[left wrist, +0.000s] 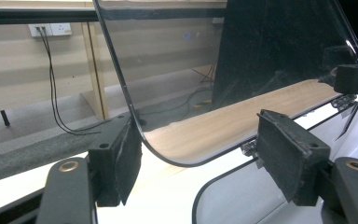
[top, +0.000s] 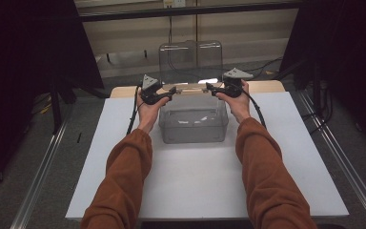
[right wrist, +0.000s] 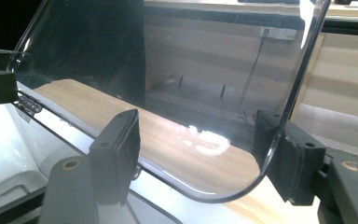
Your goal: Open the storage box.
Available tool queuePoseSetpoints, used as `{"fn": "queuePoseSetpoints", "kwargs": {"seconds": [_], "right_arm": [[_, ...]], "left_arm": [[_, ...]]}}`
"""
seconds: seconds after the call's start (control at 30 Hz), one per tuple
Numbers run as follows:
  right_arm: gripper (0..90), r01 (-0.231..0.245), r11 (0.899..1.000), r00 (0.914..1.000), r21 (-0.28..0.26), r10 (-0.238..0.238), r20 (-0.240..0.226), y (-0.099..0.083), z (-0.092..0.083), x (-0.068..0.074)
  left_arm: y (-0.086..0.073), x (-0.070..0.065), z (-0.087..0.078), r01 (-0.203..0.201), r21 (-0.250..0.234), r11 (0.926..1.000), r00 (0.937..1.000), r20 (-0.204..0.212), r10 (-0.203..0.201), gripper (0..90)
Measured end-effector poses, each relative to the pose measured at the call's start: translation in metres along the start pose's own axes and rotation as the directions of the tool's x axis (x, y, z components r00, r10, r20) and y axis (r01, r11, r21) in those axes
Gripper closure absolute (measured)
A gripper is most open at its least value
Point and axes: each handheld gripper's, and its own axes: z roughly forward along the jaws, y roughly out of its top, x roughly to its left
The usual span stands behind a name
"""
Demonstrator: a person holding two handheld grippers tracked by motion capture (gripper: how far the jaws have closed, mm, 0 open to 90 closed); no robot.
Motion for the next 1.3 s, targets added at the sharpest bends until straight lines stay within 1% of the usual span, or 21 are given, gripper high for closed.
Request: {"fn": "queuePoseSetpoints", "kwargs": {"seconds": [0.1, 0.17, 0.3, 0.33, 0.4, 0.43, 0.47, 0.57, 0.6, 0.63, 0.67, 0.7, 0.73, 0.8, 0.87, 0.9, 0.97, 1.0, 1.1, 1.2, 1.3], "right_arm": [[30.3, -0.010, 1.000, 1.0000, 0.000, 0.010, -0.001, 0.000, 0.001, 0.000], [28.0, -0.034, 0.999, 0.9994, -0.001, 0.034, 0.001, -0.002, 0.002, 0.002], [28.0, -0.048, 0.999, 0.9989, -0.005, 0.048, 0.001, -0.003, 0.003, 0.001], [27.9, -0.054, 0.999, 0.9985, -0.007, 0.054, 0.000, -0.003, 0.004, 0.001], [27.9, -0.058, 0.998, 0.9983, -0.009, 0.058, 0.001, -0.004, 0.004, 0.000], [27.9, -0.058, 0.998, 0.9983, -0.009, 0.058, 0.001, -0.004, 0.004, 0.000], [27.8, -0.070, 0.998, 0.9976, -0.007, 0.070, -0.002, -0.004, 0.004, 0.000], [27.6, -0.072, 0.997, 0.9974, -0.009, 0.072, 0.001, -0.004, 0.004, 0.000], [26.1, -0.085, 0.996, 0.9964, -0.008, 0.085, 0.004, -0.005, 0.005, 0.000], [26.1, -0.085, 0.996, 0.9964, -0.008, 0.085, 0.004, -0.005, 0.005, 0.000], [24.4, -0.103, 0.995, 0.9946, -0.002, 0.103, 0.015, -0.005, 0.004, -0.001], [24.4, -0.103, 0.995, 0.9946, -0.002, 0.103, 0.015, -0.005, 0.004, -0.001], [24.1, -0.124, 0.992, 0.9923, -0.001, 0.124, 0.010, -0.006, 0.005, -0.002], [24.1, -0.161, 0.987, 0.9868, -0.001, 0.161, 0.010, -0.008, 0.005, -0.004], [24.0, -0.172, 0.985, 0.9851, -0.003, 0.172, 0.010, -0.009, 0.007, -0.004], [24.0, -0.172, 0.985, 0.9851, -0.003, 0.172, 0.010, -0.009, 0.007, -0.004], [24.0, -0.183, 0.983, 0.9830, 0.000, 0.183, 0.009, -0.009, 0.007, -0.005], [23.9, -0.192, 0.981, 0.9814, -0.001, 0.192, 0.010, -0.010, 0.007, -0.004], [23.9, -0.196, 0.981, 0.9805, -0.003, 0.196, 0.009, -0.010, 0.008, -0.004], [23.9, -0.214, 0.977, 0.9768, 0.001, 0.214, 0.007, -0.010, 0.008, -0.005], [23.9, -0.212, 0.977, 0.9772, 0.002, 0.212, 0.010, -0.010, 0.008, -0.004]], "left_arm": [[-0.001, 0.000, 0.000, 0.015, -0.002, 0.9999, 0.9999, 0.003, -0.015, 30.1], [-0.001, 0.000, 0.000, 0.021, 0.000, 0.9998, 0.9998, 0.001, -0.021, 29.4], [-0.001, 0.001, 0.000, 0.028, 0.004, 0.9996, 0.9996, 0.001, -0.028, 28.4], [0.000, 0.001, 0.000, 0.059, 0.010, 0.9982, 0.9982, 0.012, -0.059, 27.4], [-0.001, 0.000, 0.000, 0.058, 0.017, 0.9982, 0.9982, 0.013, -0.059, 25.9], [-0.001, 0.000, 0.000, 0.049, 0.026, 0.9985, 0.9987, 0.012, -0.049, 25.9], [0.000, 0.000, 0.000, 0.061, 0.031, 0.9976, 0.9980, 0.014, -0.062, 24.6], [0.000, 0.001, -0.001, 0.058, 0.028, 0.9979, 0.9983, 0.007, -0.058, 21.1], [0.001, 0.000, -0.001, 0.042, 0.030, 0.9987, 0.9991, 0.003, -0.042, 20.4], [0.002, 0.000, -0.002, 0.035, 0.027, 0.9990, 0.9994, -0.001, -0.035, 20.4], [0.003, -0.001, -0.002, 0.034, 0.023, 0.9992, 0.9994, 0.004, -0.034, 19.5], [0.004, -0.001, -0.003, 0.034, 0.024, 0.9991, 0.9994, 0.003, -0.034, 19.5], [0.004, -0.002, -0.002, 0.037, 0.023, 0.9991, 0.9993, 0.006, -0.037, 19.4], [0.004, -0.002, -0.002, 0.022, 0.032, 0.9992, 0.9997, -0.005, -0.022, 20.0], [0.003, -0.001, -0.002, 0.026, 0.032, 0.9991, 0.9996, 0.000, -0.026, 20.1], [0.002, -0.001, -0.001, 0.034, 0.036, 0.9988, 0.9994, 0.004, -0.034, 20.5], [0.000, 0.000, 0.000, 0.036, 0.046, 0.9983, 0.9993, 0.006, -0.037, 20.2], [-0.001, 0.000, 0.000, 0.052, 0.043, 0.9977, 0.9986, 0.007, -0.052, 19.5], [-0.003, 0.000, 0.001, 0.043, 0.055, 0.9976, 0.9991, 0.007, -0.043, 18.4], [-0.006, 0.001, 0.002, 0.054, 0.068, 0.9963, 0.9984, 0.015, -0.055, 17.6], [-0.007, 0.000, 0.003, 0.050, 0.078, 0.9957, 0.9985, 0.018, -0.052, 17.6]]}}
